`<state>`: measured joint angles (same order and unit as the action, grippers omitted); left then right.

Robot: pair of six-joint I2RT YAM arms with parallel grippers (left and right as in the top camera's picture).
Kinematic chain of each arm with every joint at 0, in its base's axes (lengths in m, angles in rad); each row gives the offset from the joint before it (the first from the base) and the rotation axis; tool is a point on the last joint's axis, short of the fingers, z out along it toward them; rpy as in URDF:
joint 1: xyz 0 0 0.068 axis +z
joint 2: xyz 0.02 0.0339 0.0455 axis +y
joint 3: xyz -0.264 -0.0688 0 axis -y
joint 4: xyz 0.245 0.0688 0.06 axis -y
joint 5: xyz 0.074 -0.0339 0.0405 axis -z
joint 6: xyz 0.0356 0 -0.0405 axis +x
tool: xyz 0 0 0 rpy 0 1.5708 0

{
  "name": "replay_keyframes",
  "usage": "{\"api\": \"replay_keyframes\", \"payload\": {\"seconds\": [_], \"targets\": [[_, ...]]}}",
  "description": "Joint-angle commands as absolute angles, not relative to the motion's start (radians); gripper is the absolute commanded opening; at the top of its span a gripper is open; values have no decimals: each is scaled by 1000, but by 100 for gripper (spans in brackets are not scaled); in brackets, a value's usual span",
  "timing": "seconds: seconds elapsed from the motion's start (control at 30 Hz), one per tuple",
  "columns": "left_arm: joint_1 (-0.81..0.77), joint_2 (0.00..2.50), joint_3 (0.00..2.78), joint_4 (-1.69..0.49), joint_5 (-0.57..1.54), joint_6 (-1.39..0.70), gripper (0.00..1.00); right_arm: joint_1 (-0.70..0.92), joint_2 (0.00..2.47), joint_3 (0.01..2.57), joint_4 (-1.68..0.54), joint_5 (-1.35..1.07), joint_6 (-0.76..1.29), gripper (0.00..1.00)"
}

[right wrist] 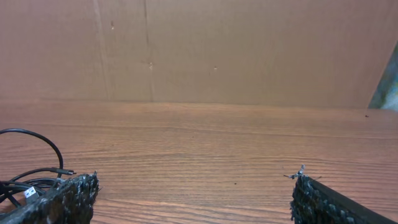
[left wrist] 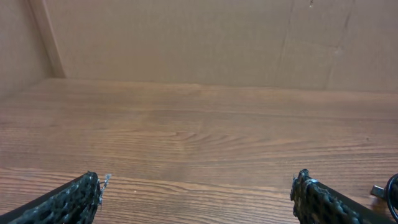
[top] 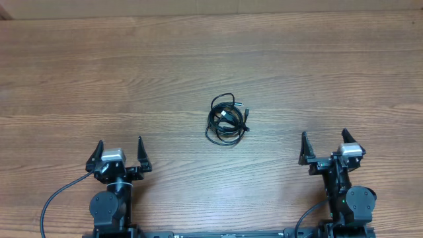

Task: Untangle cables

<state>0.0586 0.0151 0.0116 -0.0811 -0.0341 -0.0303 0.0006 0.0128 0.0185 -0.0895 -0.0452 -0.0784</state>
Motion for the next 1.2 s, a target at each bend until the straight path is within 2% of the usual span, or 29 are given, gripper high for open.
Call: {"api": "replay_keyframes", "payload": {"seconds": [0.0,0.37,0.5,0.6,0.7,0.77,0.87,0.93,1.07,1.17], "targets": [[50,5,5,-77,-26,-48,100,0,3,8,-82,-46,-76,100],[50,5,5,-73,-26,-56,99,0,3,8,-82,-46,-76,100],[49,5,6,-53,236,-320,99,0,3,8,-82,-46,-76,100],[49,5,6,-31,344,-456,99,0,3,8,-82,-46,-76,100],[49,5,6,100,458,-479,100,0,3,8,-82,-46,-76,100],[49,5,6,279,533,-479,99,0,3,8,-82,-46,-76,100],[53,5,32,487,527,-479,100,0,3,8,-82,-46,-76,100],[61,5,96,533,503,-471,100,0,3,8,-82,-46,-77,100],[79,15,307,364,494,-340,100,0,3,8,-82,-46,-76,100],[88,73,548,78,419,-258,100,0,3,8,-82,-46,-76,100]]}}
